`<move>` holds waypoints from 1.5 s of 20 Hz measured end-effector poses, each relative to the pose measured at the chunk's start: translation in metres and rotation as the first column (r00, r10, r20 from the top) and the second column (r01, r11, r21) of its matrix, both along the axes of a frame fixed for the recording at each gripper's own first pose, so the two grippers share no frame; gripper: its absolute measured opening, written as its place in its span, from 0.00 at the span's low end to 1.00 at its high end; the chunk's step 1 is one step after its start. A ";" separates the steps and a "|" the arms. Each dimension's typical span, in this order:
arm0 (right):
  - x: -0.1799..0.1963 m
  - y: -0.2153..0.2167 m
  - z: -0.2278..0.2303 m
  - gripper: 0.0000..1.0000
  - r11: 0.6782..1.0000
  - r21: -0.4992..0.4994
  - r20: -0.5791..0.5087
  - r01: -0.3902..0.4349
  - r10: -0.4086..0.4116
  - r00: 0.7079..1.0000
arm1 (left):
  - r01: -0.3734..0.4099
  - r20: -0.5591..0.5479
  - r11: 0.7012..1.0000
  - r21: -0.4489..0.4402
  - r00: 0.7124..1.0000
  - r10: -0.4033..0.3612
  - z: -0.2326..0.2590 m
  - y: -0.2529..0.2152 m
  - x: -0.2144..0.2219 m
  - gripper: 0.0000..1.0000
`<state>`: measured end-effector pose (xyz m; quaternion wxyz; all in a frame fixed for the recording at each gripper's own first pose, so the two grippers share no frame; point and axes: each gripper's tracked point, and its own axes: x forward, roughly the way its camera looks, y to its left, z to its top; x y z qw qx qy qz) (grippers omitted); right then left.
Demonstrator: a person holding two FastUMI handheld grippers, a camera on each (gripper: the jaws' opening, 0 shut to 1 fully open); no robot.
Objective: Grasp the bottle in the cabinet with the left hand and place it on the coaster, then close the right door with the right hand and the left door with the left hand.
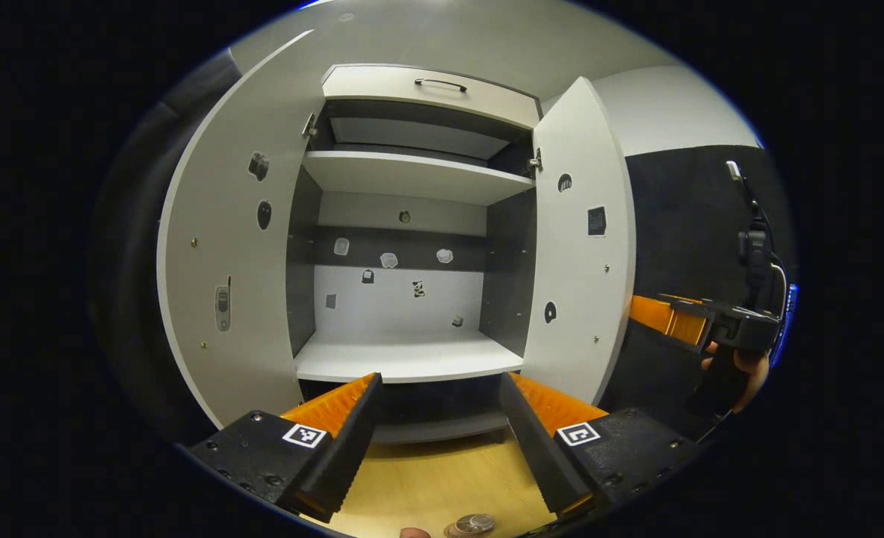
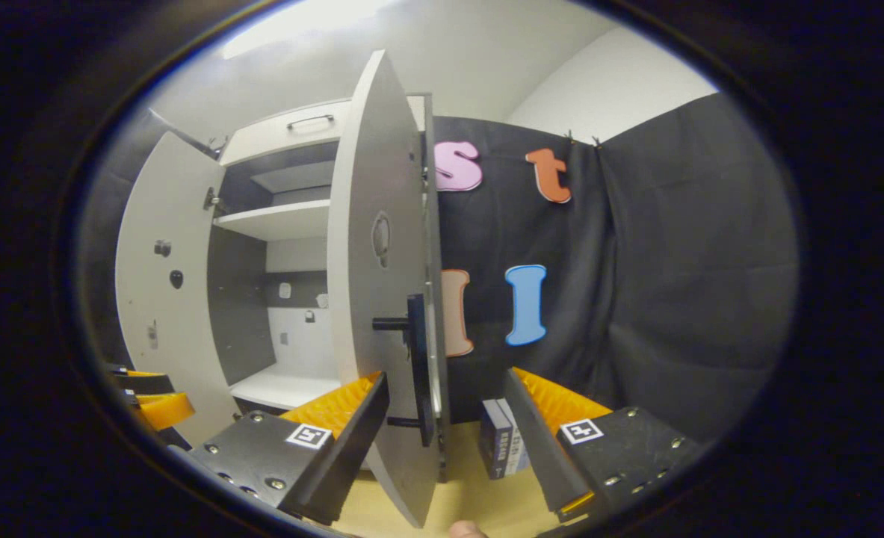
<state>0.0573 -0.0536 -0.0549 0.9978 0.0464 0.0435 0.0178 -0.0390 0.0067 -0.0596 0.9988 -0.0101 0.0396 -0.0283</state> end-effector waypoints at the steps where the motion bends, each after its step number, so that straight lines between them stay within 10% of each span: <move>1: 0.001 0.010 0.001 0.92 1.000 -0.005 0.005 -0.028 0.028 1.000 | -0.002 -0.003 1.000 -0.002 1.000 0.002 -0.001 0.002 0.000 0.96; 14: 0.003 0.089 -0.012 0.96 0.962 0.060 -0.040 -0.265 0.268 0.963 | -0.014 -0.017 0.999 -0.042 1.000 0.013 -0.009 0.003 0.010 0.96; 30: -0.002 0.116 -0.016 0.97 0.946 0.088 -0.048 -0.311 0.316 0.947 | -0.118 -0.019 0.993 -0.006 0.993 0.118 -0.008 0.041 -0.007 0.96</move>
